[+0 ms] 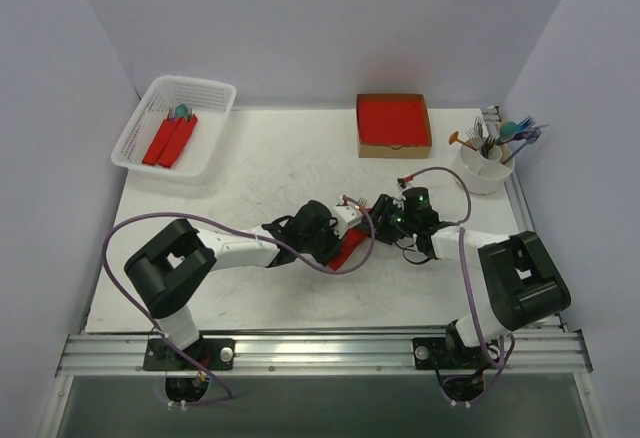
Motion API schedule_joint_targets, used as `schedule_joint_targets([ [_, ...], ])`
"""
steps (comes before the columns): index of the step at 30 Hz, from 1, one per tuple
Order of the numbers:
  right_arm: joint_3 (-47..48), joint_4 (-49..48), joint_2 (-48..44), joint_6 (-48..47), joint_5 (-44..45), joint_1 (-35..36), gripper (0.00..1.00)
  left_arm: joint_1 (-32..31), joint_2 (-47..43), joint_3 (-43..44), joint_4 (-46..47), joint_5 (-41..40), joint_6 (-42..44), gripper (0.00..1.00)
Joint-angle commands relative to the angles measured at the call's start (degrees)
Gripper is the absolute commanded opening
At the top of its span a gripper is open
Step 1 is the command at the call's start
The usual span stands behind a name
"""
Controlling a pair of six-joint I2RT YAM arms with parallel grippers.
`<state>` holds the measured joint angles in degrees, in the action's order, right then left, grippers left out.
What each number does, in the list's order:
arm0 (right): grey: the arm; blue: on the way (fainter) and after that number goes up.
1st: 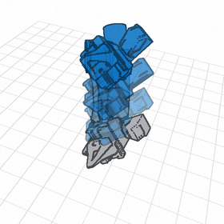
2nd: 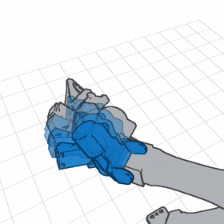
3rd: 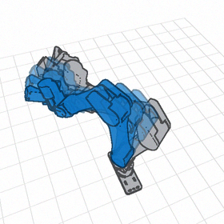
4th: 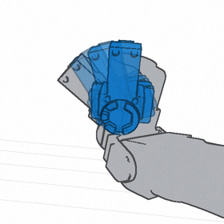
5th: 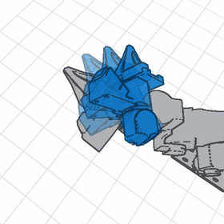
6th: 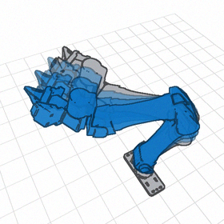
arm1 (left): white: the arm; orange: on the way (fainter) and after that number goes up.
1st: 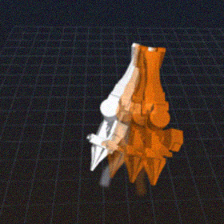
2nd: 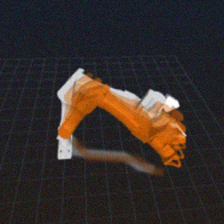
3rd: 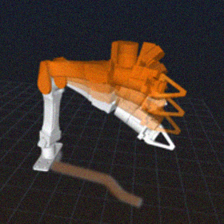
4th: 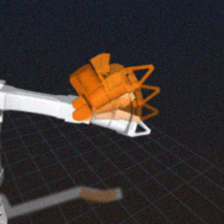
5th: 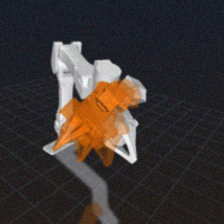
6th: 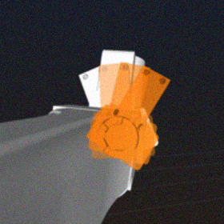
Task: Place the utensils on the paper napkin and roll it up
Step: Roll the napkin at the center of the board.
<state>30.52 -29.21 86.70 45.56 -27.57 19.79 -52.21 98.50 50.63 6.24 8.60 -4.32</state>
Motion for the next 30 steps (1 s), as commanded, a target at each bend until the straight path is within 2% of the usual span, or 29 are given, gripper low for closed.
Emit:
schedule_joint_targets([
  [1,-0.9,0.7,-3.4,-0.3,-1.3,-0.3,0.39,-0.3,0.7,2.4,0.0,1.4,-0.4,0.11],
  [5,-1.3,0.6,-3.7,-0.1,-1.5,-0.3,0.12,-0.3,0.8,2.4,-0.1,1.4,-0.5,0.11],
  [8,-1.7,0.7,-4.4,0.0,-1.5,-0.3,0.00,-0.4,0.5,2.5,-0.2,0.9,-0.7,0.11],
  [10,-1.8,1.1,-5.0,0.0,-1.3,-0.3,0.00,-0.3,0.1,2.7,-0.5,0.5,-1.0,0.16],
  [12,-1.8,1.5,-5.1,0.0,-1.0,-0.3,0.00,-0.3,-1.1,2.8,-1.0,-0.4,-1.7,0.24],
  [13,-1.7,2.0,-5.1,-0.1,-0.9,-0.3,0.00,-0.4,-1.6,2.5,-1.1,-1.2,-2.0,0.38],
  [16,-1.7,2.1,-5.0,0.0,-0.6,-0.3,0.00,-0.3,-4.8,2.0,-1.9,-2.4,-2.8,0.54],
  [23,-2.7,2.1,-6.0,0.1,-0.1,-0.1,0.00,0.5,-10.0,5.2,-6.1,-7.5,-3.4,0.62],
  [30,-4.4,1.4,-6.4,0.0,0.2,0.4,0.00,5.3,-5.6,15.8,-13.7,-3.4,-3.2,0.63],
])
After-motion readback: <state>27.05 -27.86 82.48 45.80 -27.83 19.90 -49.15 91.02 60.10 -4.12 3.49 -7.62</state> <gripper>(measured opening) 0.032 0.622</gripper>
